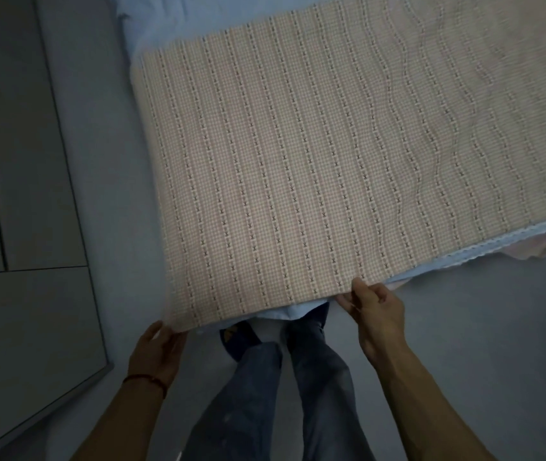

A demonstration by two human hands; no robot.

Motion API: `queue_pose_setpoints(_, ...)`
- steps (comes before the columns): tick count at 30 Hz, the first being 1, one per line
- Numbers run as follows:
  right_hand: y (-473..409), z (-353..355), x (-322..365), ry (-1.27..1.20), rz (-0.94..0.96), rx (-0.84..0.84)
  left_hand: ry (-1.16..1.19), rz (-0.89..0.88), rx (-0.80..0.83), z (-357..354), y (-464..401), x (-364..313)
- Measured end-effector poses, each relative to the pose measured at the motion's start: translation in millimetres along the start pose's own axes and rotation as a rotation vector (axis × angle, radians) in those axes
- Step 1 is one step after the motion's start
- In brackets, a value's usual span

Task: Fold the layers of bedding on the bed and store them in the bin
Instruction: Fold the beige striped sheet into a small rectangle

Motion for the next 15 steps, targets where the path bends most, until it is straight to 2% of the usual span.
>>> queue_pose_setpoints(2, -2.5, -4.1, -9.9, 0.036, -0.081, 0.007, -0.259, -0.048, -0.164, -6.3, 0.3, -13.1)
queue_pose_setpoints(3, -0.8, -7.5, -15.5, 0.068, -0.108, 0.016, -0.436, -0.157, -0.288, -13.5, 6.3, -27.8)
queue_pose_setpoints(4, 1.0, -11.7, -21.6, 0.092, -0.123, 0.023, -0.653, -0.356, -0.382, -30.9, 17.6, -48.9)
queue_pose_setpoints(5, 3.1, -15.3, -28.4, 0.102, -0.128, 0.019, -0.878, -0.618, -0.393, -60.2, 33.0, -68.4)
queue_pose_setpoints(7, 10.2, -24.5, -40.7, 0.053, -0.143, 0.009, -1.188, -1.109, -0.248, -133.3, 63.3, -90.8)
queue_pose_setpoints(9, 17.5, -37.7, -49.1, -0.064, -0.145, 0.007, -1.393, -1.342, -0.044, -202.3, 79.2, -103.9)
queue_pose_setpoints(11, 20.1, -49.6, -53.9, -0.114, -0.086, 0.045, -1.664, -1.336, 0.092, -260.2, 79.6, -113.8)
queue_pose_setpoints(13, 24.0, -61.9, -67.0, -0.091, -0.088, 0.112, -1.979, -1.15, 0.165, -295.1, 65.8, -119.0)
queue_pose_setpoints(15, 26.2, -71.2, -84.4, -0.07, -0.167, 0.14, -2.201, -0.91, 0.193, -310.2, 49.9, -120.5)
Point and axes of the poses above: each hand's wrist, its own y-axis away from the middle knuckle, its own z-axis out of the back of the hand, x = y × z, the point moved 5 cm from there along -y, towards the middle knuckle, and after that the axes turned 11 degrees about -y, right-handed, at the moved point
